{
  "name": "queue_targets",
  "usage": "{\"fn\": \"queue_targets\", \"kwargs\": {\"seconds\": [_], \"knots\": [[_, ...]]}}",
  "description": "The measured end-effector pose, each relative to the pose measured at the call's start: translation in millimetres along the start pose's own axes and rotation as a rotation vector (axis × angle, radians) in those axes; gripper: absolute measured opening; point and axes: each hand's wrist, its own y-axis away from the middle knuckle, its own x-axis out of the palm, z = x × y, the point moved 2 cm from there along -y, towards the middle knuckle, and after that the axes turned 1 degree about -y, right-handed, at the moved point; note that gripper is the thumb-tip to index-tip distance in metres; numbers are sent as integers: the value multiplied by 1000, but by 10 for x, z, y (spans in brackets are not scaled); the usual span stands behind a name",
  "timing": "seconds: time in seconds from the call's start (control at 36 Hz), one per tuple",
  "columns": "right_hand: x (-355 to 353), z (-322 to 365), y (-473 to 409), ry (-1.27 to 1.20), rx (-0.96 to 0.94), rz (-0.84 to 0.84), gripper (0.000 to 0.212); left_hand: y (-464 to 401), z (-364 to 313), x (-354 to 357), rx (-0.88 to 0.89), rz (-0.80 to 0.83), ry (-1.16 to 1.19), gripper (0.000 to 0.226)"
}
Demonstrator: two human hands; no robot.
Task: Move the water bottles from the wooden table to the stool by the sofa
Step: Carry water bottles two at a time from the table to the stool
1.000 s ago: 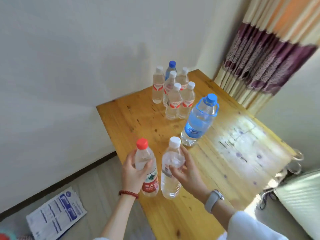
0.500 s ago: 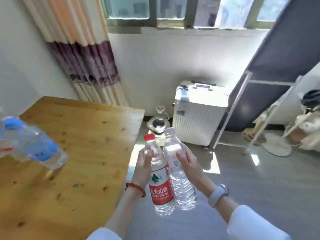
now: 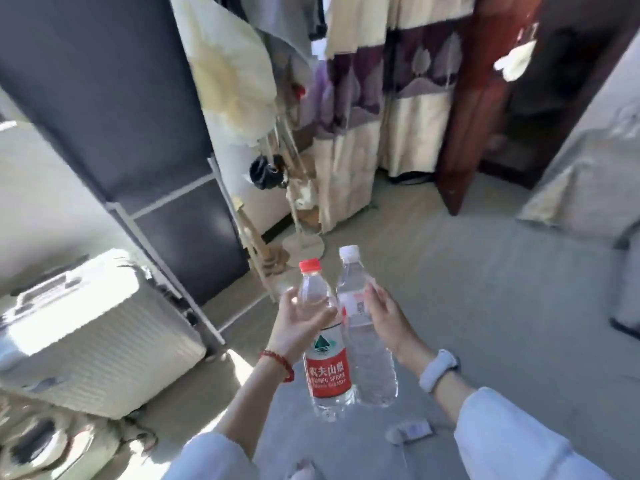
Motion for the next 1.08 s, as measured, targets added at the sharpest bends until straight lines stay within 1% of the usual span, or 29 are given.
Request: {"fn": "queue_targets", "kwargs": {"seconds": [0.03,0.11,0.14,0.17,0.22,0.25,0.33,0.36,0.42,0.47,0.58,0.61,0.69,0.78,0.83,0.89,0.97,1.03,1.08], "knots": [[-217,-25,-107,-4,-1,-68,21,-187,-57,185,-5,13,-3,54],[-840,-123,-425,-49,34,-238,30,-766,-209,719,11,63,-31,33],[-1051,-170,-549,-84,52,-288,31,-969,-262,911,5,96,-14,32],[-1256,-219,-677,-107,61,-334,33,-1165,-318,1092,-19,129,25,38],[-1665,-299,-959,-116,66,-409,35,-1602,-397,1446,-112,186,139,58],[-1873,-336,-1122,-130,69,-441,37,-1838,-451,1629,-153,218,193,61],[-2502,-412,-1663,-193,140,-513,40,-2581,-620,2187,-203,325,238,48],[-2702,-417,-1846,-201,163,-525,39,-2815,-700,2369,-207,356,219,47],[-3098,-389,-2211,-209,185,-546,38,-3270,-935,2740,-188,432,156,52],[-3470,-307,-2523,-241,211,-553,45,-3671,-1195,3123,-156,503,84,53],[-4171,-185,-2917,-311,253,-584,53,-4277,-1604,3945,-114,604,-38,26],[-4342,-173,-2985,-334,258,-613,54,-4387,-1674,4152,-107,618,-79,25],[-4908,-151,-3174,-398,256,-720,55,-4659,-1848,4798,-76,662,-186,31],[-5460,-192,-3313,-301,268,-811,47,-4851,-1938,5379,-14,699,-285,22],[-5857,-274,-3411,-246,271,-830,39,-5007,-1978,5811,-4,722,-297,25],[-6284,-386,-3522,-174,264,-853,40,-5190,-2036,6266,-10,728,-292,26],[-7059,-581,-3699,-30,263,-905,35,-5519,-2154,7057,20,712,-293,23],[-7604,-687,-3800,-12,276,-922,41,-5711,-2279,7609,29,713,-312,27],[-8125,-761,-3873,-12,314,-908,40,-5870,-2406,8121,28,717,-318,26]]}}
